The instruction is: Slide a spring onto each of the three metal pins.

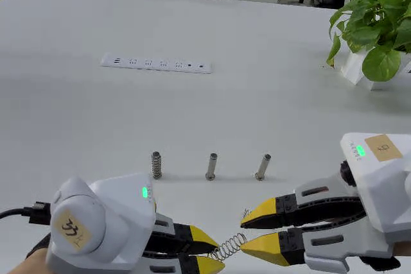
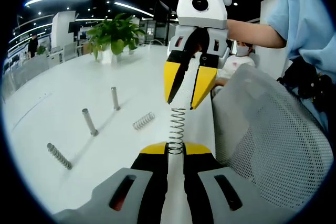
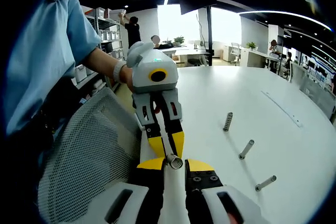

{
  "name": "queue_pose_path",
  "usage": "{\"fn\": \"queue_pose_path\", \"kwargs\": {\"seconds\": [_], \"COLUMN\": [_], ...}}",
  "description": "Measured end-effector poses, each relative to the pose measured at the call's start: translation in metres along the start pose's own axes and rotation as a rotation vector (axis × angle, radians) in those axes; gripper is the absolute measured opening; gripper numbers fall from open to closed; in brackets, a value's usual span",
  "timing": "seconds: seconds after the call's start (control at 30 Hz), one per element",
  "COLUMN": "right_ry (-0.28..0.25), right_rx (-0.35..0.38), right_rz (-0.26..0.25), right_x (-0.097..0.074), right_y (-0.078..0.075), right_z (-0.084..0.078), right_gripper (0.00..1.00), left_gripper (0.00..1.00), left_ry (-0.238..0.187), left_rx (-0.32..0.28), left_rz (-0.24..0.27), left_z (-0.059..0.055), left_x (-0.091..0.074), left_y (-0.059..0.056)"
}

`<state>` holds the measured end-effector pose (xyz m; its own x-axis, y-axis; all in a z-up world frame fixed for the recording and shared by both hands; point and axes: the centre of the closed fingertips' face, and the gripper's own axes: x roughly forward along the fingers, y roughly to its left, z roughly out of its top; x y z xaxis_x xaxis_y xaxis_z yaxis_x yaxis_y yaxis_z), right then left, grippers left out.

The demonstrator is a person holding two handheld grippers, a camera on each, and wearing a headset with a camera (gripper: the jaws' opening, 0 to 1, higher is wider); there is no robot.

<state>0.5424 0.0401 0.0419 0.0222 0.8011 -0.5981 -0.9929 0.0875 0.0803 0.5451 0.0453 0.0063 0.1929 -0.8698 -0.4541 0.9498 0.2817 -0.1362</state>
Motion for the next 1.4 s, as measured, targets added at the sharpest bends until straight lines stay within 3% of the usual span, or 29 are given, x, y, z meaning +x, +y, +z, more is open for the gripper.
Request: {"fn": "queue_pose_path", "kwargs": {"seconds": [0.33, 1.4], "right_ry": [0.005, 0.012], "right_rx": [0.006, -0.027], "right_rz": [0.011, 0.023], "right_x": [0.0014, 0.0054], "right_y": [0.0015, 0.0046], "right_z": [-0.0016, 0.0048], "right_gripper": [0.06, 0.06], "left_gripper": [0.06, 0.06], "left_ry": [-0.012, 0.001], "left_rx": [0.007, 0.013], "left_rz": [-0.006, -0.005], "left_z": [0.003, -0.0005], "left_x": [-0.0011, 0.0021], "left_y": [-0.0023, -0.0042]}}
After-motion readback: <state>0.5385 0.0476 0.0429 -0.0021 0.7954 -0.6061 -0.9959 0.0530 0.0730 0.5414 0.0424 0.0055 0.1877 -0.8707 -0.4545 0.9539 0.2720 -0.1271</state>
